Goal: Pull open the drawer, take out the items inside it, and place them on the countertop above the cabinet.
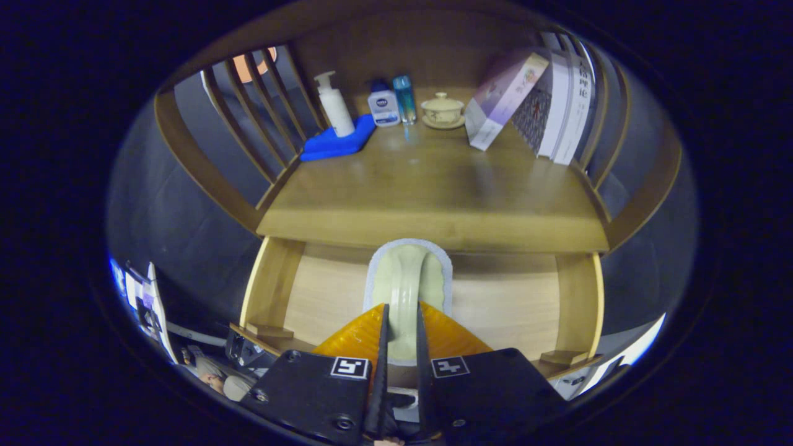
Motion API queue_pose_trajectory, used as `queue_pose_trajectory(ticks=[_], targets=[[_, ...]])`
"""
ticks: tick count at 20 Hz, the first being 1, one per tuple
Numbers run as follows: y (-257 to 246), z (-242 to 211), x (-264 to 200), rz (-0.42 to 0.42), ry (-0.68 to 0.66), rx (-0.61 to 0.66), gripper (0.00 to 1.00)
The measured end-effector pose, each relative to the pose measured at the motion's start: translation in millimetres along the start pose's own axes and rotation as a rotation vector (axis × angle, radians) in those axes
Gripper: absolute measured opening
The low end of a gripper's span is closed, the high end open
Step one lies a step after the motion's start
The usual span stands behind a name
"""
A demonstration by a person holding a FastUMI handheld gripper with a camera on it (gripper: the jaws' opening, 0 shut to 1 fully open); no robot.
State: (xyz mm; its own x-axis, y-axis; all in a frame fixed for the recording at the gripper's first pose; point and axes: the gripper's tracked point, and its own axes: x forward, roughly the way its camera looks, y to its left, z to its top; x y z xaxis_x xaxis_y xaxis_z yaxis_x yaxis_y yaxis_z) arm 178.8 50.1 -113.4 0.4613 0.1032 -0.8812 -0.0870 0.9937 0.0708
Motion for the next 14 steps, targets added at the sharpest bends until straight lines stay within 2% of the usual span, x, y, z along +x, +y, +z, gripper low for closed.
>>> queue_pose_trajectory(ticks=[2, 6, 9, 14], targets=[[-4.2, 17.6, -0.3, -0.016, -0.019, 0.009, 0.23], [-6.5, 55.1, 12.9, 0.003, -0.037, 0.085, 0.24], [-20.9, 85.0, 30.8, -0.033, -0.066, 0.154, 0.24], [-21.9, 108.1, 59.1, -0.052, -0.067, 0.142, 0.23]])
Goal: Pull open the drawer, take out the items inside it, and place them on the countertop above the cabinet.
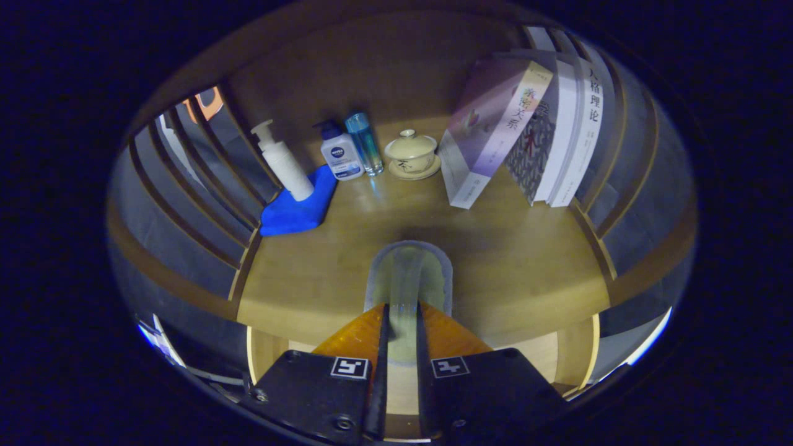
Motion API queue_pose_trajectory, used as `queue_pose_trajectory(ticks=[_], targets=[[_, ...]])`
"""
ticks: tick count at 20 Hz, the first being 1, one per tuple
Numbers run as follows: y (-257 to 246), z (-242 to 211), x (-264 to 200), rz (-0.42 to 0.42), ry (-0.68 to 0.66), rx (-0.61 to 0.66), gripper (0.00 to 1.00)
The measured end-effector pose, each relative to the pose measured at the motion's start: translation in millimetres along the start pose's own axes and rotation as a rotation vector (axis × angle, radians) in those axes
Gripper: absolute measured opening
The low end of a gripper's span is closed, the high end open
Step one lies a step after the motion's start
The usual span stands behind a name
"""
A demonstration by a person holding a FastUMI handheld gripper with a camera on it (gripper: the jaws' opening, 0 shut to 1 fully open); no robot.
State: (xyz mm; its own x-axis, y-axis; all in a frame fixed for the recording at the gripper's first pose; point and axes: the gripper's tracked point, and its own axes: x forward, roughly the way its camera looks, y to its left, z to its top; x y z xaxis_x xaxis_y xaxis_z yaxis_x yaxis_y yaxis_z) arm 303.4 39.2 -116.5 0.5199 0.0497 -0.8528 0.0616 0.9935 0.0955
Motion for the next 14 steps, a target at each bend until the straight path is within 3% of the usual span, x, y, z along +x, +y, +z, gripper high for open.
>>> queue_pose_trajectory(ticks=[13, 14], targets=[[-1.8, 9.1, 26.4, -0.032, -0.073, -0.118, 0.29], [2.2, 4.9, 25.1, -0.015, -0.082, -0.11, 0.34]])
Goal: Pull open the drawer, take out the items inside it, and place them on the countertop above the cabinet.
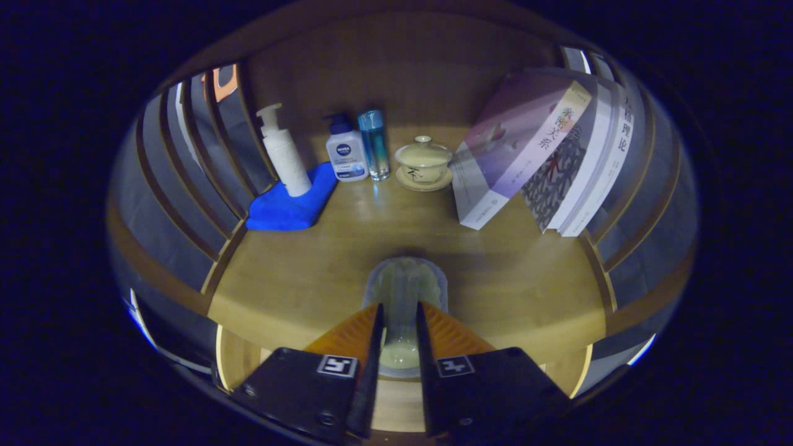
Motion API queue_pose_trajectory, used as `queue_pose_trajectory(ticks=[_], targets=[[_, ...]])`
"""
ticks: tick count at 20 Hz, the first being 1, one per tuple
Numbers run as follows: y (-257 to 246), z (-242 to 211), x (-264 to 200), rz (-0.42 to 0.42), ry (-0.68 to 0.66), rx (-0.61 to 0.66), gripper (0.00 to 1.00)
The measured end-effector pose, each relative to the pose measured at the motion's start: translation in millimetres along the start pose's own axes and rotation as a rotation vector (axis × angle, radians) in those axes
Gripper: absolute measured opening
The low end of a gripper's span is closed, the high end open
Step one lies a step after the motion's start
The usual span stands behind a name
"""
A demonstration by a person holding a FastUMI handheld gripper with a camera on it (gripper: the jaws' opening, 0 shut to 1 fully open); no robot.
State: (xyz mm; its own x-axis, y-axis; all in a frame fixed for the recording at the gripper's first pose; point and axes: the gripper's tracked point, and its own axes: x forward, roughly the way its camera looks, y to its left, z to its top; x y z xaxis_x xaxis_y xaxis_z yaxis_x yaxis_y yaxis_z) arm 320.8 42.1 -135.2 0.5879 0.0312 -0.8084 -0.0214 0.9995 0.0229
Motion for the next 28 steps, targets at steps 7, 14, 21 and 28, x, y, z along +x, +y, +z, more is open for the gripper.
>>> queue_pose_trajectory(ticks=[7, 14, 21, 28], targets=[[2.9, 4.1, -33.2, 0.002, -0.149, -0.005, 0.7], [19.8, -15.9, -109.9, 0.052, -0.342, -0.066, 0.79], [17.8, -72.4, -178.5, 0.064, -0.556, -0.082, 0.99], [-1.7, -165.4, -204.1, 0.006, -0.708, -0.04, 0.98]])
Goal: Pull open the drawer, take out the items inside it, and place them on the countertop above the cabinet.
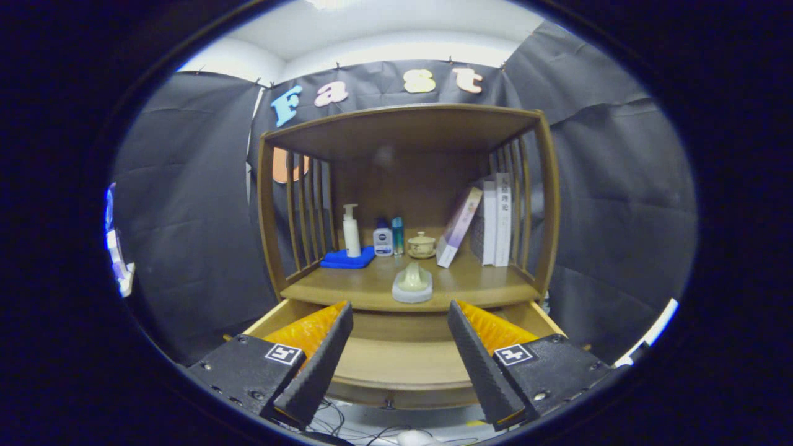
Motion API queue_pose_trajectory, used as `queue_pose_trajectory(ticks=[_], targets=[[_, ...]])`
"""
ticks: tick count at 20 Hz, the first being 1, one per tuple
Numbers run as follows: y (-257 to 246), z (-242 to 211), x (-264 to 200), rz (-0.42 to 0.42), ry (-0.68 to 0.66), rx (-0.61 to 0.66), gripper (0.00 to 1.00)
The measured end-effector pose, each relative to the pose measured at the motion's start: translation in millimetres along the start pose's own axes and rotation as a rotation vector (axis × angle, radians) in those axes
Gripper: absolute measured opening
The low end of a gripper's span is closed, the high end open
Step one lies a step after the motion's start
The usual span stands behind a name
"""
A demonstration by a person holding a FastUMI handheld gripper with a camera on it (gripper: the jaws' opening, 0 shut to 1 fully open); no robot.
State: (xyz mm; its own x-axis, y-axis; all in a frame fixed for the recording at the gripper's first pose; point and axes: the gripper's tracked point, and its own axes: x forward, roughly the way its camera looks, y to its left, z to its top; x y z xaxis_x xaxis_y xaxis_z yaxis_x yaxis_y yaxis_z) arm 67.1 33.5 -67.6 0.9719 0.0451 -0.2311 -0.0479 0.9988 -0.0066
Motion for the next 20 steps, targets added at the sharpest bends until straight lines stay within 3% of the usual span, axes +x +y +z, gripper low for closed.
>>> queue_pose_trajectory(ticks=[5, 11, 20], targets=[[-9.7, -64.5, -27.0, -0.039, -0.016, 0.045, 0.99], [-11.2, -124.1, -25.9, -0.061, 0.052, 0.06, 0.99], [0.2, -142.4, 1.2, -0.051, 0.08, 0.027, 0.99]])
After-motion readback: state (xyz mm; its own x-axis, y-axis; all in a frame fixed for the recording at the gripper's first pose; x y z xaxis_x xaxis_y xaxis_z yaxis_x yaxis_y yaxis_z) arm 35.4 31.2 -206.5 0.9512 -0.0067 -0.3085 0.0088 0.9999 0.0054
